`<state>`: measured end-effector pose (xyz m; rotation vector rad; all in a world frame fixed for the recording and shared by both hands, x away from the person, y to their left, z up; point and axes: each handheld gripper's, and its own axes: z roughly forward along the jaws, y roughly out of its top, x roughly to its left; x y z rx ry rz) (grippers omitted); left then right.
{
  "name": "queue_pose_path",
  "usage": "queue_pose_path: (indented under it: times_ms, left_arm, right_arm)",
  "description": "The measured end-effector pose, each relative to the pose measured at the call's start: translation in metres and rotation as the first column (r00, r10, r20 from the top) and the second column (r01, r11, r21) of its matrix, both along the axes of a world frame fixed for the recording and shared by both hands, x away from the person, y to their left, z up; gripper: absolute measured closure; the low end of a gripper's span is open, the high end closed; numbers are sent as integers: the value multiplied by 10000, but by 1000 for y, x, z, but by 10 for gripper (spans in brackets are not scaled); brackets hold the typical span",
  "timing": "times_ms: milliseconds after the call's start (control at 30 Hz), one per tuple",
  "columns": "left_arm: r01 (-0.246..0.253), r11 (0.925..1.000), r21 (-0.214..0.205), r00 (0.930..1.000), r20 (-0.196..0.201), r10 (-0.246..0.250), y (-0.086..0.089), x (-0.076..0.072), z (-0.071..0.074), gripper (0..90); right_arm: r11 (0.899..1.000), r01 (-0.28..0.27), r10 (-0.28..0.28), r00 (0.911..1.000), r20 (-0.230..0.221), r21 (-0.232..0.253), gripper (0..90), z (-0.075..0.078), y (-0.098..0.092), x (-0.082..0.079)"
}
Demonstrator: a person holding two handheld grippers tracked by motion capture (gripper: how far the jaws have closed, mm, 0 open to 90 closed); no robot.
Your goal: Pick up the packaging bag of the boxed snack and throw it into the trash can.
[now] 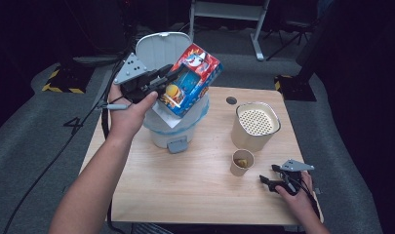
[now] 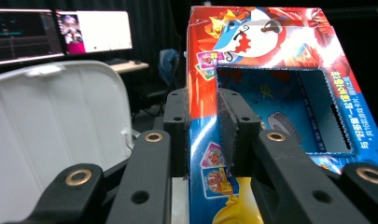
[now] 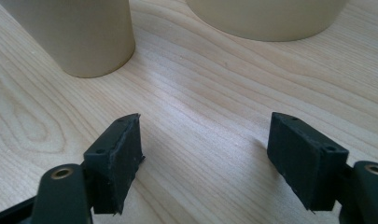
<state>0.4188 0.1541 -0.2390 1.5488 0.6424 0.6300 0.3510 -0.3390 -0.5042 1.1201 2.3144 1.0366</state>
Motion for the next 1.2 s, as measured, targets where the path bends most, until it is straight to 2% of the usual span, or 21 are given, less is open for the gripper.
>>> queue_pose_path:
  times_ms: [233,333,433,567,667,933,1067,1200]
  left_arm:
    - [-672,9973,-290,9975,193,678,6,16,9,745]
    - [-943,9948,-379,9937,570,964,5,21,12,745]
    - [-1356,9897,-456,9878,707,1386,5,30,15,745]
    - [-1611,9858,-474,9846,603,1638,2,39,15,745]
    - [-1913,9811,-288,9795,589,1927,-3,51,14,745]
    - [-2237,9747,-36,9733,513,2236,-7,67,11,745]
    - [-2409,9705,-117,9695,425,2412,-5,72,7,745]
    - [-2428,9700,-127,9687,492,2432,-4,72,6,745]
  right_arm:
    - [10000,12,-12,10000,2,1,262,0,0,0]
    - [10000,4,-4,10000,1,-2,262,0,0,0]
    - [10000,10,-10,10000,2,2,262,0,0,0]
    - [10000,15,-15,10000,-4,1,262,0,0,0]
    - [10000,14,-14,10000,-3,8,262,0,0,0]
    - [10000,17,-17,10000,5,3,262,0,0,0]
    - [10000,20,-20,10000,-4,16,262,0,0,0]
    - [10000,19,-19,10000,-3,12,262,0,0,0]
